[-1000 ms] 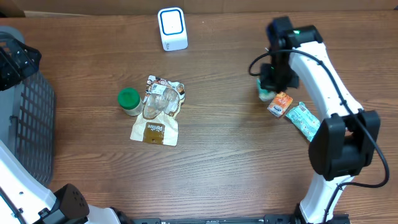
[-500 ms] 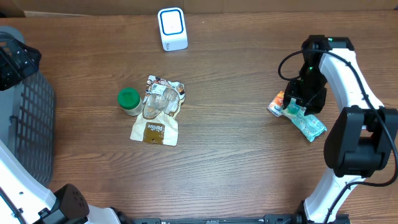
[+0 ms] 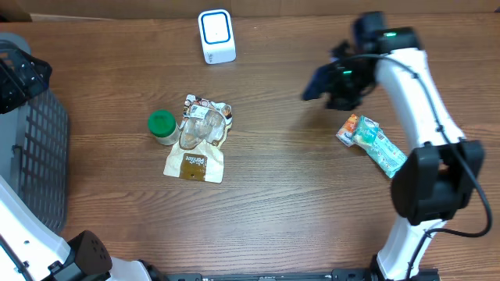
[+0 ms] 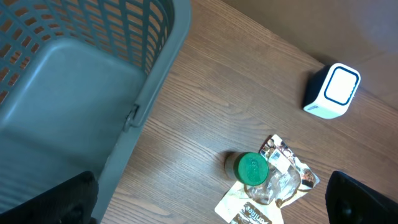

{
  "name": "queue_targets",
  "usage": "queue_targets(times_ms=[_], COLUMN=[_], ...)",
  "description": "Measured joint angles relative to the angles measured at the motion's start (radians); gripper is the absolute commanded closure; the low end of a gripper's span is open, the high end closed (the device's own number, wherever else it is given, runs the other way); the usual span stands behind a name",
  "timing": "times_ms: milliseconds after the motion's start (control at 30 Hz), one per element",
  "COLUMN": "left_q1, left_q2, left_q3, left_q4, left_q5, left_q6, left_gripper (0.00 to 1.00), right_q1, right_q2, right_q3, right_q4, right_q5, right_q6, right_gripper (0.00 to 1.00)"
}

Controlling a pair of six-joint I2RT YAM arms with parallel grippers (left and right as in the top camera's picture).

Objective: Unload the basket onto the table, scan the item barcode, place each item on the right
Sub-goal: 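Move the right gripper to the pile and grasp the bread bag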

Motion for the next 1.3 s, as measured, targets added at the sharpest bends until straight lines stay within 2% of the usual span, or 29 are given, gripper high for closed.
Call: queue_targets(times_ms=[267,500,667,800,933,1300], left_q1=[0.000,0.000,0.000,0.000,0.000,0.000], left_q2=[0.000,0.000,0.000,0.000,0.000,0.000], left_q3=[0.000,0.000,0.000,0.000,0.000,0.000], left_q4=[0.000,0.000,0.000,0.000,0.000,0.000], left_q5=[0.000,0.000,0.000,0.000,0.000,0.000], left_q6=[0.000,0.000,0.000,0.000,0.000,0.000], left_gripper=[0.00,0.00,0.01,0.00,0.01,0.01], right_q1=[0.299,0.437,0.479,0.498,0.509,0.517], right_q2=[0.000,0.000,0.000,0.000,0.000,0.047], right_q3=[-0.122,-0.304,-0.420,-0.545,-0.638,-0.690], right_q4=[0.227,0.433,0.613,0.832,0.986,1.310], right_q5=[-0.013,-0.008,-0.026,-0.056,-0.068,-0.086], right_q6=[0.115,0.261,0.368,0.466,0.559,0.748], right_gripper=[0.31,0.29,0.29,0.29,0.25,0.23])
